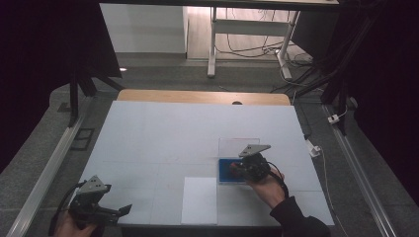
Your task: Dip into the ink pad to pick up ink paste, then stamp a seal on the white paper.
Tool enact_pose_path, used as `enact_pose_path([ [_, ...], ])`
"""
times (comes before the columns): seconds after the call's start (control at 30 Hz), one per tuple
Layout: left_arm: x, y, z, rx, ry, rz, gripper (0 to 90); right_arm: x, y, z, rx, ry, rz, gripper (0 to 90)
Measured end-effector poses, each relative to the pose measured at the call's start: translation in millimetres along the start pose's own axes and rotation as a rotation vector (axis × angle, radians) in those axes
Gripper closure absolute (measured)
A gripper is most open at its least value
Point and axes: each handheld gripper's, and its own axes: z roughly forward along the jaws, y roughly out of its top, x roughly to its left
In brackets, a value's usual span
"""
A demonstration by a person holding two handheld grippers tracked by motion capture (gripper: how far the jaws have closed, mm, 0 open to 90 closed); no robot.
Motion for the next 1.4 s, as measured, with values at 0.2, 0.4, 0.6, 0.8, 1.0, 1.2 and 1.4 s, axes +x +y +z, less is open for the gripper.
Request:
enact_pose_path([
  [0.2, 0.0, 0.0, 0.0, 0.000, 0.000, 0.000, 0.1, -0.9, 0.8, -4.5, -0.013, 0.008, 0.005, 79.7],
  [0.4, -0.1, 0.0, -0.1, 0.000, 0.001, 0.001, 0.1, 0.7, 2.9, -10.5, -0.031, 0.027, 0.002, 79.7],
  [0.6, -0.3, 0.0, 0.0, 0.000, 0.002, 0.002, 0.2, 7.9, 5.4, -14.6, -0.044, 0.049, -0.012, 79.6],
  [0.8, -0.4, 0.0, 0.1, 0.000, 0.002, 0.002, 0.2, 15.3, 8.1, -17.6, -0.055, 0.070, -0.031, 79.7],
  [1.0, -0.4, 0.0, 0.1, 0.001, 0.002, 0.002, 0.2, 22.9, 10.3, -20.0, -0.062, 0.087, -0.051, 79.7],
  [1.2, -0.6, 0.1, 0.1, 0.000, 0.001, 0.002, 0.2, 28.9, 12.4, -21.1, -0.060, 0.115, -0.067, 79.7],
  [1.4, -0.6, 0.1, 0.4, 0.002, 0.002, 0.003, 0.2, 34.5, 14.2, -20.2, -0.061, 0.136, -0.076, 79.7],
])
